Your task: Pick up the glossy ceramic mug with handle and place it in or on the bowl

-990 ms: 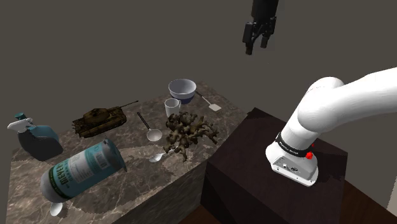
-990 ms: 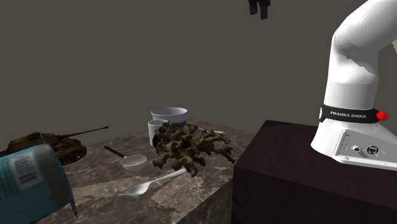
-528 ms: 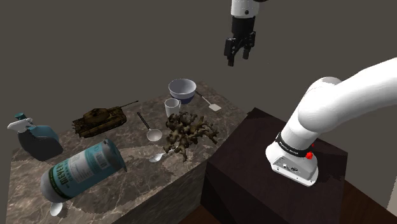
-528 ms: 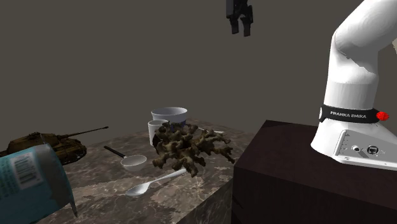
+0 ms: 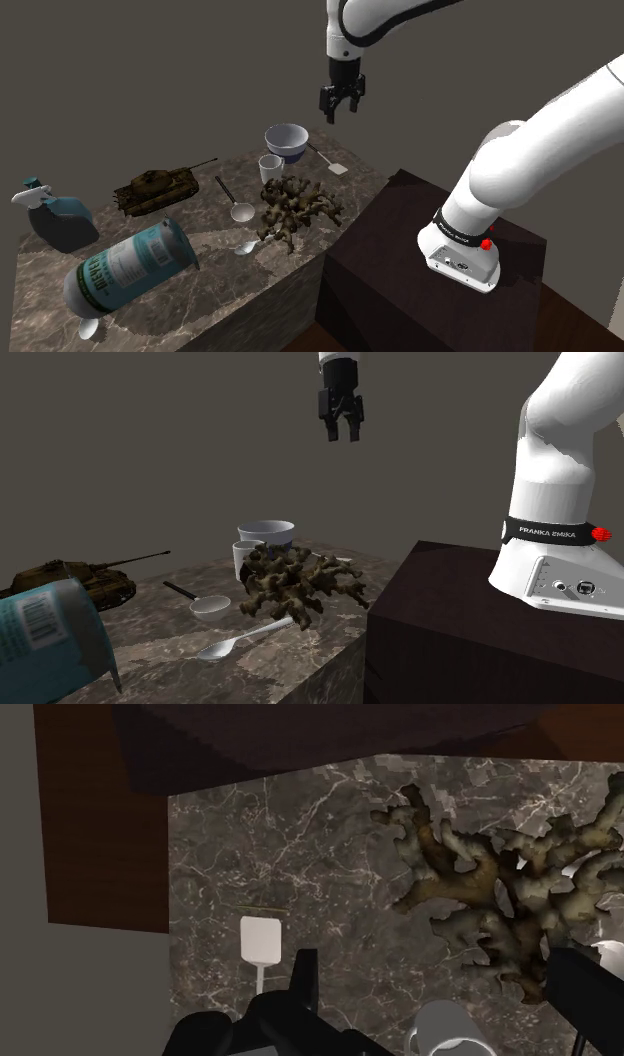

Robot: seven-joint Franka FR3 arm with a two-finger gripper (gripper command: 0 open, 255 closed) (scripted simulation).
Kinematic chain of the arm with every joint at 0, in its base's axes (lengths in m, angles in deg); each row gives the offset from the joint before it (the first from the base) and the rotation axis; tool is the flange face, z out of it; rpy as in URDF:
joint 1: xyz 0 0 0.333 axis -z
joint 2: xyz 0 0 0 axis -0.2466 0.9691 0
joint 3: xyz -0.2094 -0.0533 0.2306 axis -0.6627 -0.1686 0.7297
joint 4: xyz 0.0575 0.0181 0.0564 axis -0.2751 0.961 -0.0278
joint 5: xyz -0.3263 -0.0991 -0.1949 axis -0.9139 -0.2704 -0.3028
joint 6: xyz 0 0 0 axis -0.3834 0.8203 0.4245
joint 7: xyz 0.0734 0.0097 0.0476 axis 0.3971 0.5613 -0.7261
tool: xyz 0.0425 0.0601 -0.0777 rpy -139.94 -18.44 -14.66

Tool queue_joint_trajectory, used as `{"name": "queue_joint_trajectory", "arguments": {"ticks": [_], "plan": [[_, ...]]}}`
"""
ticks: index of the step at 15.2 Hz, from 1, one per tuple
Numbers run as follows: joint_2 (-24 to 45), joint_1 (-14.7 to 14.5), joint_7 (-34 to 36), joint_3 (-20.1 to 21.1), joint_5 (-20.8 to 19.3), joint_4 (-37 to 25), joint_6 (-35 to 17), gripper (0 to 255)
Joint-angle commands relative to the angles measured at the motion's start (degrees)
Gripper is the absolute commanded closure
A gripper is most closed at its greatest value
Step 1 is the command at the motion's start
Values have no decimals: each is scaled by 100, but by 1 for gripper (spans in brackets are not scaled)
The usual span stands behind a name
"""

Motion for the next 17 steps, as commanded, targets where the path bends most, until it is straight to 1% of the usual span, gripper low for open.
{"name": "queue_joint_trajectory", "arguments": {"ticks": [1,9,13,17], "plan": [[443,-7,43,39,-11,-110,-359,0],[2192,-84,350,223,-140,-806,-1455,0],[3085,-143,520,272,-271,-1335,-1836,0],[3978,-231,681,281,-417,-1982,-2099,0]]}}
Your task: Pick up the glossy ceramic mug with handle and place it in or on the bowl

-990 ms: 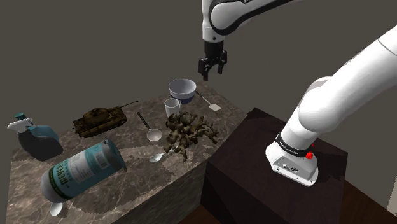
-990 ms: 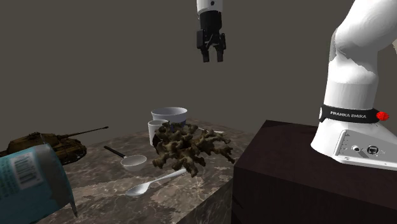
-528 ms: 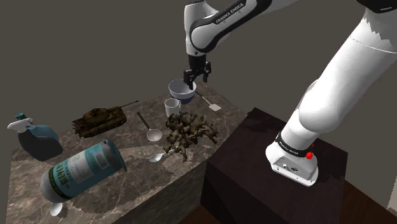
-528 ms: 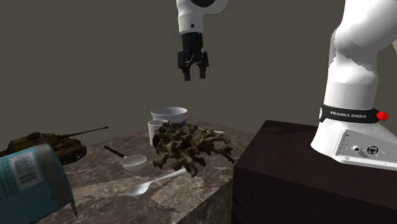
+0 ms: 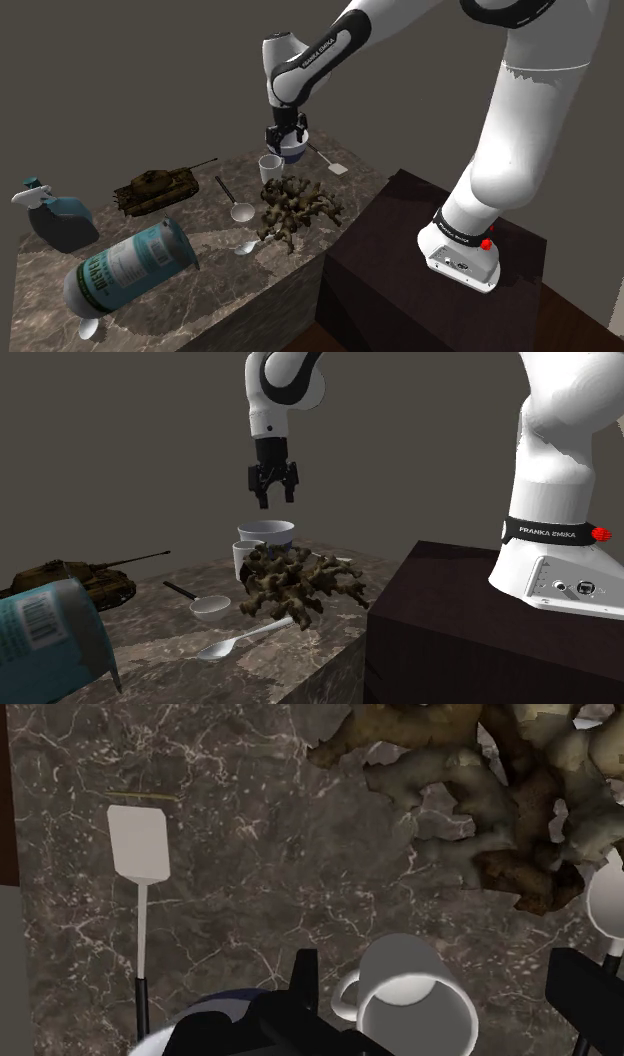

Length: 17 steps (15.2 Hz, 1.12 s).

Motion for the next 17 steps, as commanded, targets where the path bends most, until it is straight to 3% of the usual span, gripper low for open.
{"name": "queue_joint_trajectory", "arguments": {"ticks": [1,11,17], "plan": [[434,-48,73,-3,-69,-325,-120,0],[2714,-362,296,-89,-308,-2600,-175,0],[3010,-377,314,-119,-339,-2659,-412,0]]}}
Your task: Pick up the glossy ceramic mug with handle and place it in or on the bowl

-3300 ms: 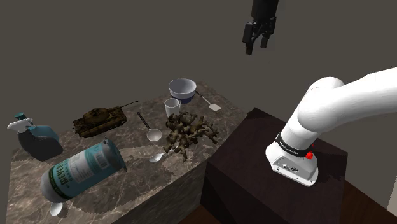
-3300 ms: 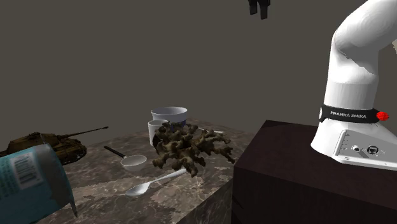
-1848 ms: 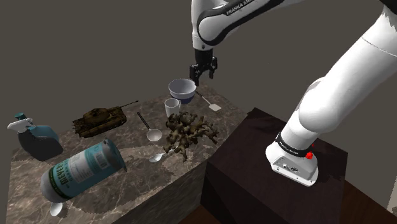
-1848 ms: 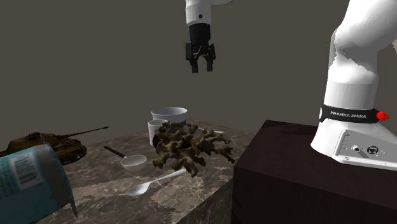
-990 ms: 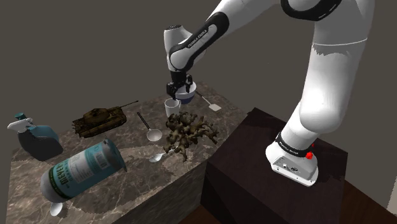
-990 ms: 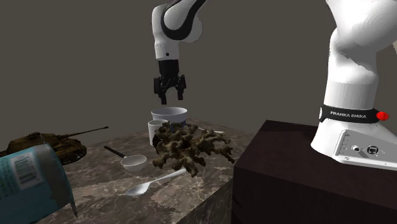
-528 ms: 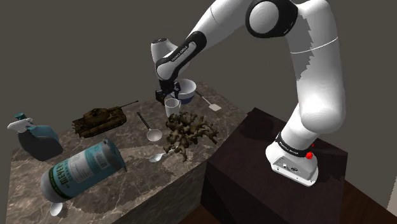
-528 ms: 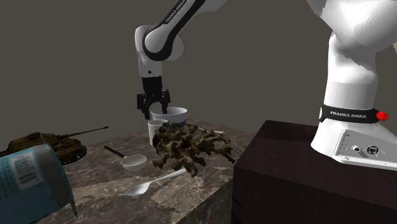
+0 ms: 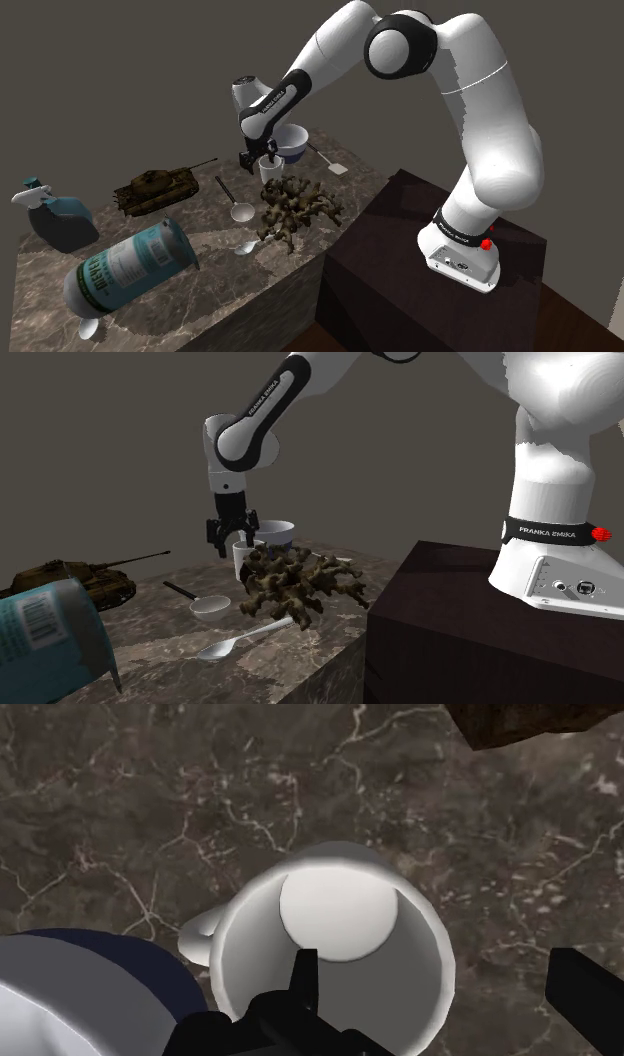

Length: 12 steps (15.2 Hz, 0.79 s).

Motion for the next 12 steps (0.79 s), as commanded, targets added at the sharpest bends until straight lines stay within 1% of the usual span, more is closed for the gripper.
{"name": "queue_joint_trajectory", "arguments": {"ticks": [1,2,10,11,12], "plan": [[127,-12,14,-12,-13,-35,-95,0],[216,-16,19,-21,-22,-52,-167,0],[215,-16,19,-21,-22,-50,-167,0],[215,-16,19,-21,-22,-50,-167,255],[215,-16,19,-21,-22,-50,-167,255]]}}
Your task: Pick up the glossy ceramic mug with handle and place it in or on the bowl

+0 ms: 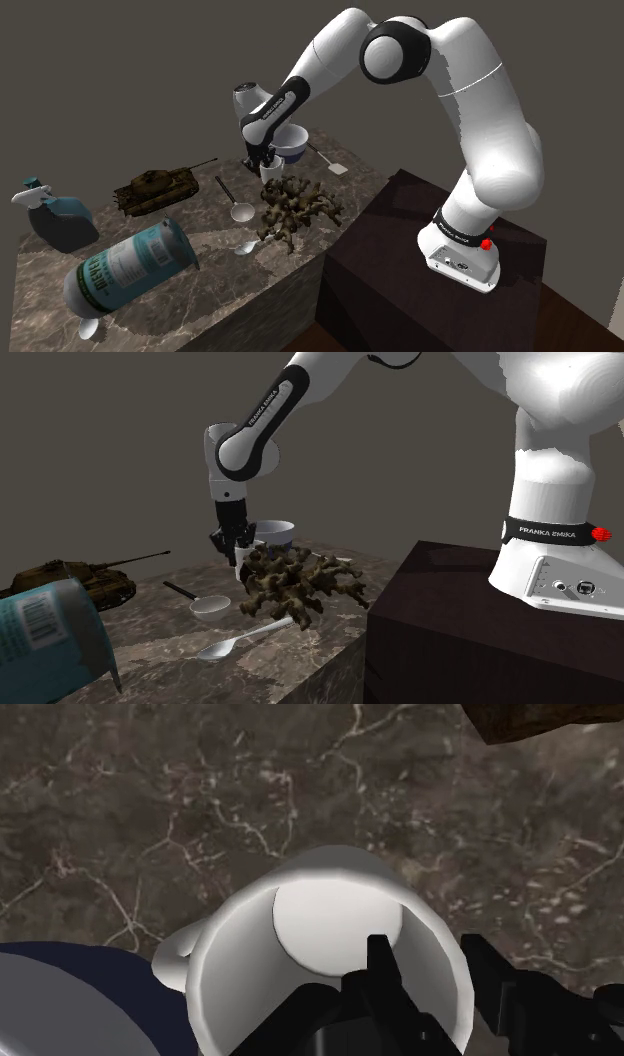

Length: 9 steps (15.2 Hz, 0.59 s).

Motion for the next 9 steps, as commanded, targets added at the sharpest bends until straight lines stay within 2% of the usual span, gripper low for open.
{"name": "queue_joint_trajectory", "arguments": {"ticks": [1,9], "plan": [[0,0,0,0,0,0,0,255],[-60,4,-4,6,5,19,41,255]]}}
